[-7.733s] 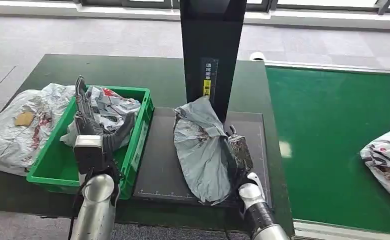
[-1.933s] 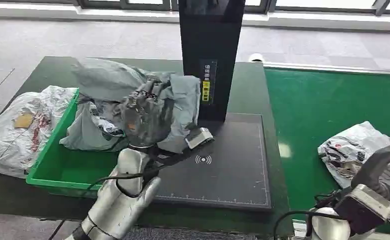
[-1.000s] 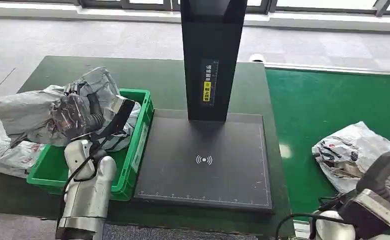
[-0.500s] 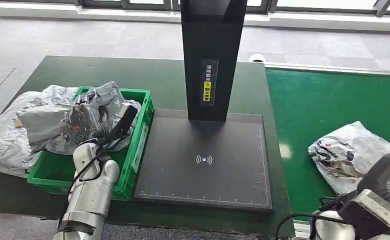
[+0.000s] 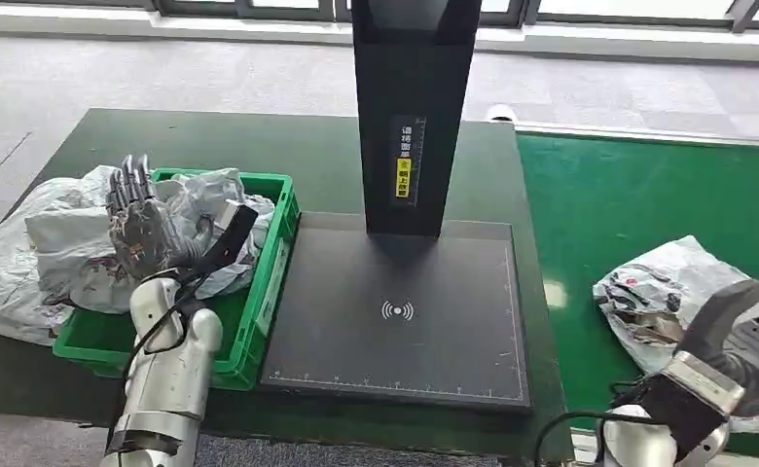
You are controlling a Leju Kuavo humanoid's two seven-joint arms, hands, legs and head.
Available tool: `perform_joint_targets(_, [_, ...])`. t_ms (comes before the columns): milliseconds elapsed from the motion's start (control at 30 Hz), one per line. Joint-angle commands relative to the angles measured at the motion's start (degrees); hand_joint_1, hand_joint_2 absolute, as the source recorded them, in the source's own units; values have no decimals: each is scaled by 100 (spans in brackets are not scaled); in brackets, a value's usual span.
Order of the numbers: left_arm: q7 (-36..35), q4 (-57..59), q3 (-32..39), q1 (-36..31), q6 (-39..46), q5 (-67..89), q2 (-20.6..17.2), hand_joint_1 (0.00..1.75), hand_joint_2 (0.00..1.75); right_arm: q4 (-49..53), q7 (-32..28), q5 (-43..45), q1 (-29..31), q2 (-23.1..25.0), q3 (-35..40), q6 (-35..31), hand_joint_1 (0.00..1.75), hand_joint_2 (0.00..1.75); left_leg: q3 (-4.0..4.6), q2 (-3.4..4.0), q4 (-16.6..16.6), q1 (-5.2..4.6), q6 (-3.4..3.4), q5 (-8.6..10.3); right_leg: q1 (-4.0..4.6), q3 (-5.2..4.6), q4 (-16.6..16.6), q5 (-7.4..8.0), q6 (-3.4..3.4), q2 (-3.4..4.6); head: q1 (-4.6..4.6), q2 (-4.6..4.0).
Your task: Moved the parcel from conveyor to table for the left to box.
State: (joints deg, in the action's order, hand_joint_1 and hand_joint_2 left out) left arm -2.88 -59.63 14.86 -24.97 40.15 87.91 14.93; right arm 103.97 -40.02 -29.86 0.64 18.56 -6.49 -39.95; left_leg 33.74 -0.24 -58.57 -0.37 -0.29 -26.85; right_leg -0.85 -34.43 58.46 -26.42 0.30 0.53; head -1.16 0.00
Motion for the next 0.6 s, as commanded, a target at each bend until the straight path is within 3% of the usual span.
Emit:
perform_joint_targets(33, [22, 60, 345, -141, -15, -29, 58, 0, 175, -657, 2, 0, 257, 144, -451, -5, 0, 175, -7, 3, 5, 7, -5, 2, 7, 9, -10, 5, -3, -1, 0, 0])
perform_joint_targets(133, [22, 60, 345, -141, -15, -29, 58, 0, 175, -657, 2, 0, 257, 144, -451, -5, 0, 175, -6, 5, 5, 7, -5, 2, 8, 9, -11, 5, -3, 0, 0, 0])
perform_joint_targets(167, [208, -141, 410, -97, -15, -93, 133, 0, 0, -967, 2, -151, 407, 144, -655, -5, 0, 175, -4, 3, 4, 5, -4, 2, 5, 6, -8, 4, -2, 0, 0, 0])
perform_joint_targets(233, [706, -559, 606, -16, -15, -316, 325, 0, 0, -1527, 2, -668, 677, 144, -1322, -5, 0, 175, -14, 8, 14, 12, -7, 6, 13, 18, -24, 12, -4, 1, 0, 0])
perform_joint_targets(267, [1405, -954, 873, 17, -15, -732, 507, 0, 0, -1938, 2, -907, 967, 144, -1694, -5, 0, 175, -11, 10, 10, 11, -5, 5, 12, 15, -20, 12, -3, 4, 0, 0])
perform_joint_targets(333, [2002, -1167, 905, 50, -15, -1400, 507, 0, 0, -2446, 2, -1366, 1322, 144, -2338, -5, 0, 175, -1, 9, 0, 11, -1, 1, 11, 7, -12, 9, 0, 6, 0, 0])
perform_joint_targets(400, [3362, -1212, 708, 157, -15, -3026, 507, 0, 0, -3633, 2, -2623, 2098, 71, -3721, -5, 0, 175, -7, 14, 4, 12, -1, 3, 13, 13, -19, 14, 1, 9, 0, 0])
perform_joint_targets(600, [3463, -1279, 663, 208, -15, -3203, 507, 0, 0, -3915, 2, -2853, 2308, -58, -3968, -5, 0, 175, -9, -5, 0, 7, -2, 8, 7, 19, -18, 13, 3, -11, 2, 0])
